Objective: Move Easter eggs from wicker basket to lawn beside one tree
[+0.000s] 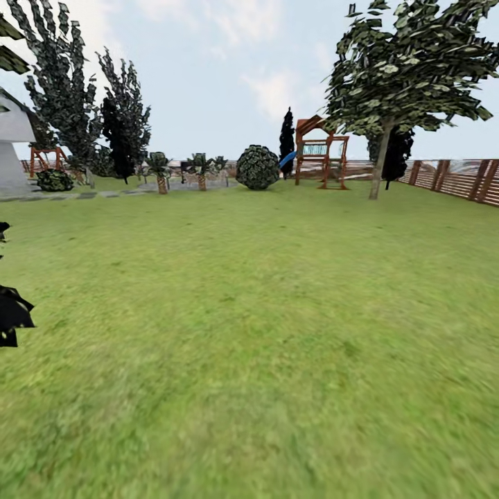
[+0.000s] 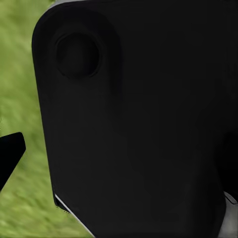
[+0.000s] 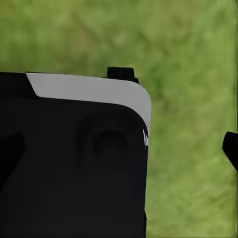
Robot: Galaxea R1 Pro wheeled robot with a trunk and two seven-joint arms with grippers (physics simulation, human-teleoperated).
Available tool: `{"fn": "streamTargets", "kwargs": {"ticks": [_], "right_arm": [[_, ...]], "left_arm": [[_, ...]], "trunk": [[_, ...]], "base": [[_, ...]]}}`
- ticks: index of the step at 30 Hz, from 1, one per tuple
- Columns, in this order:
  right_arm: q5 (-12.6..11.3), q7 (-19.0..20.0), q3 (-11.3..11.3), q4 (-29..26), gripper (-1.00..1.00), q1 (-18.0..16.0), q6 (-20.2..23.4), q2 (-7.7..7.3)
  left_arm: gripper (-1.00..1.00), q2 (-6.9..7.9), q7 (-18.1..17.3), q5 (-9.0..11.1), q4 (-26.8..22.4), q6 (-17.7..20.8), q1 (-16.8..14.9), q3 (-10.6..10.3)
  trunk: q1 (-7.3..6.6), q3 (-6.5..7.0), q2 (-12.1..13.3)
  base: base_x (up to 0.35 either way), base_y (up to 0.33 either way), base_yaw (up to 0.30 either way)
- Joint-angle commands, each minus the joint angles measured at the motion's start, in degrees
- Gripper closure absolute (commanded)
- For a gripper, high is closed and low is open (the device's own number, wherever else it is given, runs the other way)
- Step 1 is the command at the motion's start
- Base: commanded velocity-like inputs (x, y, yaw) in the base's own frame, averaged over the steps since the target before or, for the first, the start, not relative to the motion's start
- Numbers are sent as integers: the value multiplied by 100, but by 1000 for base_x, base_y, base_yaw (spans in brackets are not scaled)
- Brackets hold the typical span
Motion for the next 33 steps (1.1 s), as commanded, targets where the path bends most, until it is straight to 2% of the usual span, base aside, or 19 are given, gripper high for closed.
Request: {"fn": "streamTargets", "kwargs": {"ticks": [1,9,33], "right_arm": [[9,4,5,-2,-100,-2,5,-1],[10,2,3,-2,-100,-2,0,-1],[10,3,3,-2,-100,-2,-1,-1]], "left_arm": [[-100,0,-5,-4,-11,-2,3,-5],[-100,1,-2,4,-11,-2,3,-5],[-100,-3,4,13,-11,-3,3,-5]], "trunk": [[4,-7,-2],[4,-18,-2],[4,-19,-2]], "base": [[340,0,221],[340,0,181],[340,0,3]]}}
